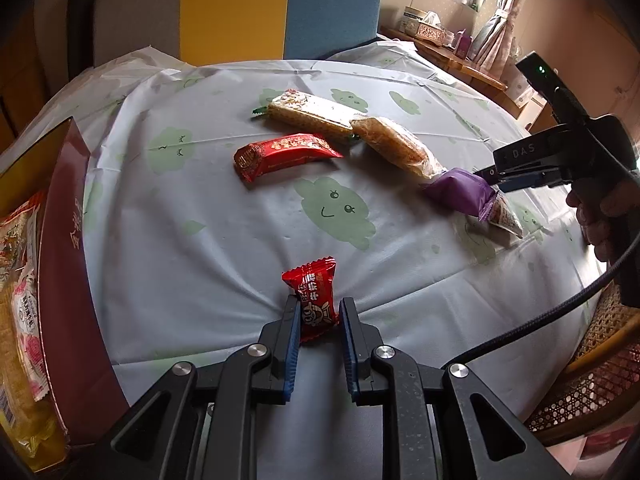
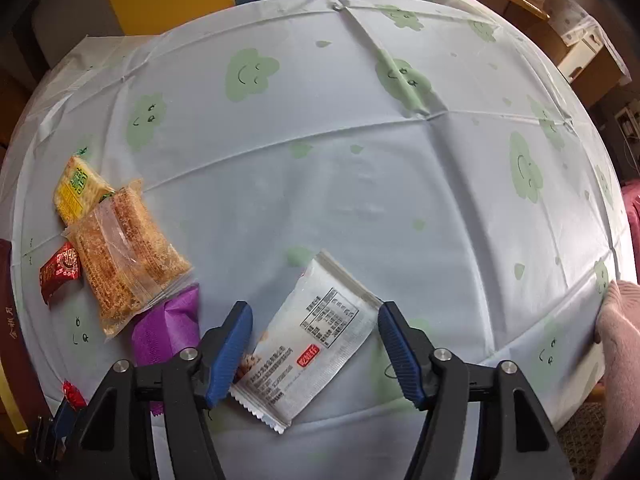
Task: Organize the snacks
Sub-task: 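Grasp the white red-labelled packet with the right tool while the left tool holds the red candy, then carry the red candy into the gold box and open the left tool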
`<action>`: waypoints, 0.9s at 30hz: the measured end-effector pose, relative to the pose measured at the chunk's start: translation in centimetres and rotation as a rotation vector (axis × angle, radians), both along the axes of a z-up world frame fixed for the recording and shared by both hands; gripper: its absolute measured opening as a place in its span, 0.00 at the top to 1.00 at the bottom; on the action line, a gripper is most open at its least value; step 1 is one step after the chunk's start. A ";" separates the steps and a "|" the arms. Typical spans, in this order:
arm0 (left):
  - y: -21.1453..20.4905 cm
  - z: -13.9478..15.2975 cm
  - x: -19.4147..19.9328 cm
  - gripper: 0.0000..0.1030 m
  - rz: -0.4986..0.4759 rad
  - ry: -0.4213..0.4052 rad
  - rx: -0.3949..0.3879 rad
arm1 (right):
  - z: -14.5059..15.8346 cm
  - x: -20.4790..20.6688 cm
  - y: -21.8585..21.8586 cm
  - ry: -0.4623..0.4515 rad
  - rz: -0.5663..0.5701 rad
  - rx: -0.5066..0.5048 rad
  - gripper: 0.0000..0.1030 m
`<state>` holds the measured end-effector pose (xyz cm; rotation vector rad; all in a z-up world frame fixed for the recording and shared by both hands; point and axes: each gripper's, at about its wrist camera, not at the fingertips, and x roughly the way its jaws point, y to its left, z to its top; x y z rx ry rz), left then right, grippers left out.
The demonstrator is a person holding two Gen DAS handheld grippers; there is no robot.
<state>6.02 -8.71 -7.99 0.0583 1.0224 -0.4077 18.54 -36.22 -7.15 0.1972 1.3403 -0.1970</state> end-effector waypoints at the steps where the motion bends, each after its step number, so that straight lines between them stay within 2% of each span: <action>1: 0.0 0.0 0.0 0.81 0.001 0.002 -0.002 | 0.1 -0.1 0.9 -0.026 0.039 -0.012 0.54; 4: 0.2 0.0 0.2 0.81 0.007 0.013 -0.012 | 0.8 0.4 1.8 -0.121 0.148 0.047 0.57; 6: 0.3 0.0 0.2 0.81 0.007 0.012 -0.013 | 1.2 1.0 1.7 -0.151 0.133 0.002 0.56; 8: 0.2 0.0 0.1 0.81 0.003 0.007 -0.009 | 1.8 1.2 1.0 -0.164 0.086 0.017 0.56; 14: 0.3 0.0 0.1 0.81 0.006 0.008 -0.016 | 1.0 -1.3 -1.6 -0.112 -0.003 0.097 0.53; 17: 0.2 0.0 0.0 0.81 0.005 0.003 -0.010 | 0.7 -1.5 -1.2 -0.111 0.020 0.116 0.50; 20: 0.1 0.0 0.0 0.81 0.004 -0.002 -0.004 | 0.3 -2.5 0.2 -0.094 0.077 0.080 0.51; 23: 0.0 0.1 -0.1 0.81 -0.001 -0.008 0.006 | 0.1 -2.5 1.3 -0.082 0.125 -0.004 0.59; 27: -0.2 0.2 -0.2 0.82 0.002 -0.016 0.016 | -0.2 -2.5 1.6 -0.069 0.159 -0.007 0.58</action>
